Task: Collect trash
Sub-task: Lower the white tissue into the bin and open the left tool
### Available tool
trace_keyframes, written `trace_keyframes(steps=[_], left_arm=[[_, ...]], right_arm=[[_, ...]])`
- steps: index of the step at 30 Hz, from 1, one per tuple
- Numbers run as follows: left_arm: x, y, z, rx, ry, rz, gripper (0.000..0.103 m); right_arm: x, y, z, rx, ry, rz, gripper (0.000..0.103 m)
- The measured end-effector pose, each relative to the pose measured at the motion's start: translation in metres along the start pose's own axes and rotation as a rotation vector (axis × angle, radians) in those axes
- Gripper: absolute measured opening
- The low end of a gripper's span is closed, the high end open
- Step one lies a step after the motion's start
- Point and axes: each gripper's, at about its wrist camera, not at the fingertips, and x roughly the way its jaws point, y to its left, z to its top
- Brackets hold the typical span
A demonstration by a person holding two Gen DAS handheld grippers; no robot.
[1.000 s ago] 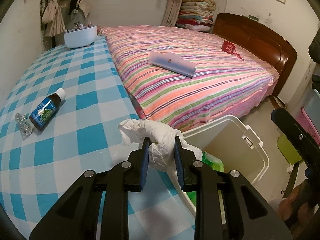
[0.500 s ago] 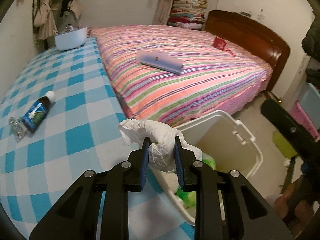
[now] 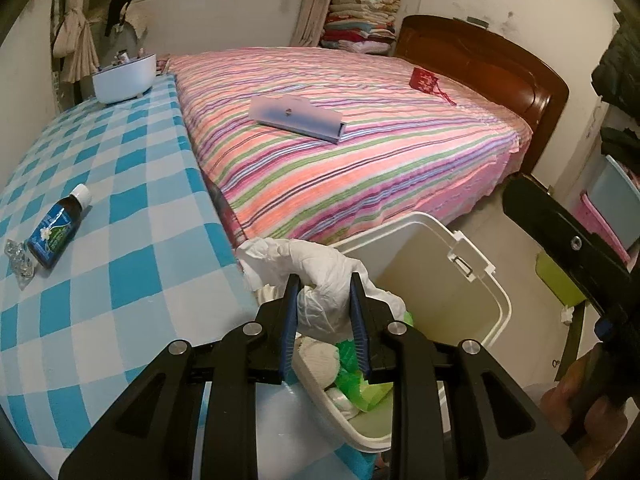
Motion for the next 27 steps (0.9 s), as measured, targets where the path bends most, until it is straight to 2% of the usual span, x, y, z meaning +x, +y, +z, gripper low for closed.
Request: trace_keyframes(steps=[7, 10, 17, 21, 27], left_arm=[[0.0, -0.017, -0.002, 0.048, 0.0, -0.007, 0.029], [-0.002, -0.02, -0.002, 0.065, -0.009, -0.001, 0.035], [-0.007, -0.02, -0.002, 0.061, -0.047, 0.021, 0.075], [-0.012, -0.019, 0.0, 0.053, -0.072, 0.041, 0.079], [-0.011, -0.012, -0.001, 0.035, -0.072, 0.058, 0.079]], right_arm=[[-0.003, -0.001, 0.001, 0.008, -0.008, -0.006, 0.041], [-0.005, -0.001, 0.002, 0.015, -0.018, -0.01, 0.041], [-0.006, -0.002, 0.003, 0.026, -0.025, -0.014, 0.041], [-0.006, -0.002, 0.002, 0.028, -0.025, -0.013, 0.041], [-0.006, -0.003, 0.002, 0.029, -0.024, -0.012, 0.041]])
